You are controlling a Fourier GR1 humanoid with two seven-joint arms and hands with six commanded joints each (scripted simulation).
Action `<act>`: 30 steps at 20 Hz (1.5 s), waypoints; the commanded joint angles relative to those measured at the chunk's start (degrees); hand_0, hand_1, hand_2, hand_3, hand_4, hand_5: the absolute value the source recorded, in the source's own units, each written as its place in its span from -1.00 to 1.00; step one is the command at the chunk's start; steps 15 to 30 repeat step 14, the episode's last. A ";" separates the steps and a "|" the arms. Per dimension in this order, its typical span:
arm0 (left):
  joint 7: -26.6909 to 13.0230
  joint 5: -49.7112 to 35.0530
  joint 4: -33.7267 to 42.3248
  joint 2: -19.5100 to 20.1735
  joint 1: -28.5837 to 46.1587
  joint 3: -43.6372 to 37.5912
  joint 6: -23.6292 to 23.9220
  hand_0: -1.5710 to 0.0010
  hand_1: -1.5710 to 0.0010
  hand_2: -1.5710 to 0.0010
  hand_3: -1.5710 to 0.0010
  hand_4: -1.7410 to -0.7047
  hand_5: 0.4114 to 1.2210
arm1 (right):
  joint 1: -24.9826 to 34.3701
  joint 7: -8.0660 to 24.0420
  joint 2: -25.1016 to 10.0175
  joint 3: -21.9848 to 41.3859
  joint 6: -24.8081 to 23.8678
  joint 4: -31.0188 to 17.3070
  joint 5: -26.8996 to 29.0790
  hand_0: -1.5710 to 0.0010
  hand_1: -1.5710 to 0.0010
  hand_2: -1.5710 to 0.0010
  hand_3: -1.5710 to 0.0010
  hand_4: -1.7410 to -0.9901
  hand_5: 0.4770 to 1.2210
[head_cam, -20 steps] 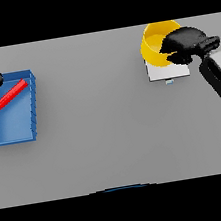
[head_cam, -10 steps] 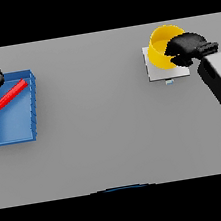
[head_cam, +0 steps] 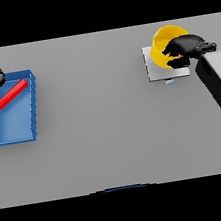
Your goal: Pick up the red beaker and tilt it to pour out 1 green nut into yellow bowl. Pick up the yellow bowl and place it on the metallic measuring scale.
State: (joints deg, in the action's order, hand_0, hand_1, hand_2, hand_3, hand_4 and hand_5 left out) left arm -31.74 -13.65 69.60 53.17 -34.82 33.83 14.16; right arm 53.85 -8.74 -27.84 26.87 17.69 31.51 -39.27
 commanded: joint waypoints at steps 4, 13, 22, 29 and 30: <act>0.38 0.43 -1.71 -1.15 -0.44 0.43 -0.24 1.00 1.00 1.00 1.00 0.81 -0.19 | 0.88 -1.77 0.04 0.05 1.04 -2.01 -0.06 0.36 0.44 0.24 0.19 -0.16 0.01; 0.76 -0.39 -2.13 -1.29 -0.66 -0.33 -0.36 1.00 1.00 1.00 1.00 0.78 -0.20 | 2.29 -4.46 0.77 1.56 2.01 -4.41 -1.51 0.91 0.92 0.82 0.53 0.13 -0.31; 0.90 -0.08 -1.43 -1.34 -0.46 0.00 -0.05 1.00 1.00 1.00 1.00 0.77 -0.20 | 1.95 -4.29 0.98 1.86 1.85 -4.53 -1.77 0.93 0.94 0.85 0.56 0.15 -0.31; 0.90 -0.08 -1.43 -1.34 -0.46 0.00 -0.05 1.00 1.00 1.00 1.00 0.77 -0.20 | 1.95 -4.29 0.98 1.86 1.85 -4.53 -1.77 0.93 0.94 0.85 0.56 0.15 -0.31; 0.90 -0.08 -1.43 -1.34 -0.46 0.00 -0.05 1.00 1.00 1.00 1.00 0.77 -0.20 | 1.95 -4.29 0.98 1.86 1.85 -4.53 -1.77 0.93 0.94 0.85 0.56 0.15 -0.31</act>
